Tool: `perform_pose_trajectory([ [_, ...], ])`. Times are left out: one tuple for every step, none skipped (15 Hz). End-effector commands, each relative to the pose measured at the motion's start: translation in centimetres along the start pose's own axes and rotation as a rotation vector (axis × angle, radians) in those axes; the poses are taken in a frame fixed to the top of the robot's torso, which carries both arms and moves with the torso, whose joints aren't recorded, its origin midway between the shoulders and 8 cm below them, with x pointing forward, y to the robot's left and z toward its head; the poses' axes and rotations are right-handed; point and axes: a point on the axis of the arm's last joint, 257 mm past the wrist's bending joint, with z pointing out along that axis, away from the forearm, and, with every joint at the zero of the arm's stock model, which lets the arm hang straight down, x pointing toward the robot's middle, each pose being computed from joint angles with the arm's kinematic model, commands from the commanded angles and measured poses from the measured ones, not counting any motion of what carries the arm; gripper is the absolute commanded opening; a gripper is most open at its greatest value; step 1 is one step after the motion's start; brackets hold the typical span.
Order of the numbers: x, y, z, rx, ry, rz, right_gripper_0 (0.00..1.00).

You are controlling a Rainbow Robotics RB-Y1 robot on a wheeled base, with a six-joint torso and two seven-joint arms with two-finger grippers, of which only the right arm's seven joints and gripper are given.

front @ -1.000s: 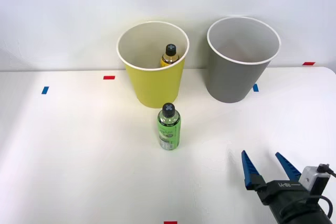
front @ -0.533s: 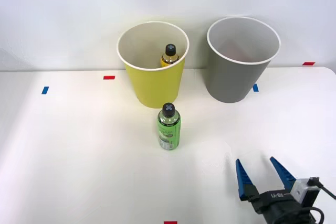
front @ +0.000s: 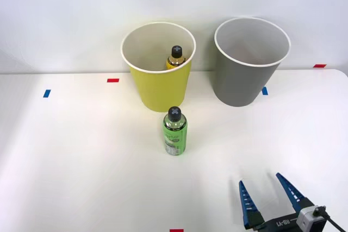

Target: Put cans in the gray bin, plastic bottles in the light green bin

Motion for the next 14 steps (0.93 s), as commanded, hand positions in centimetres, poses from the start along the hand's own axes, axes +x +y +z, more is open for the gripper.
perform_pose_trajectory([
  [0.4,-0.1,-0.5,0.011,0.01,-0.005,1.0],
  [1.2,-0.4,-0.7,0.02,0.024,0.006,1.0],
  [1.8,-0.7,-1.0,0.028,0.032,0.014,1.0],
  [2.0,-1.0,-1.3,0.029,0.026,0.023,1.0],
  [2.0,-1.3,-1.8,0.033,0.015,0.035,1.0],
  [2.0,-1.2,-2.1,0.031,0.008,0.039,1.0],
  [2.1,-1.1,-2.5,0.027,0.009,0.04,1.0],
  [2.1,-1.1,-3.1,0.027,0.008,0.041,1.0],
  [2.1,-0.8,-3.6,0.024,0.009,0.044,1.0],
  [2.4,-0.6,-4.3,0.024,0.015,0.051,1.0],
  [2.3,0.0,-4.9,0.021,0.007,0.07,1.0],
  [1.9,0.5,-5.0,0.013,-0.013,0.079,1.0],
  [1.4,1.0,-5.2,0.004,-0.031,0.087,1.0],
  [1.3,1.3,-5.4,0.004,-0.04,0.096,1.0],
])
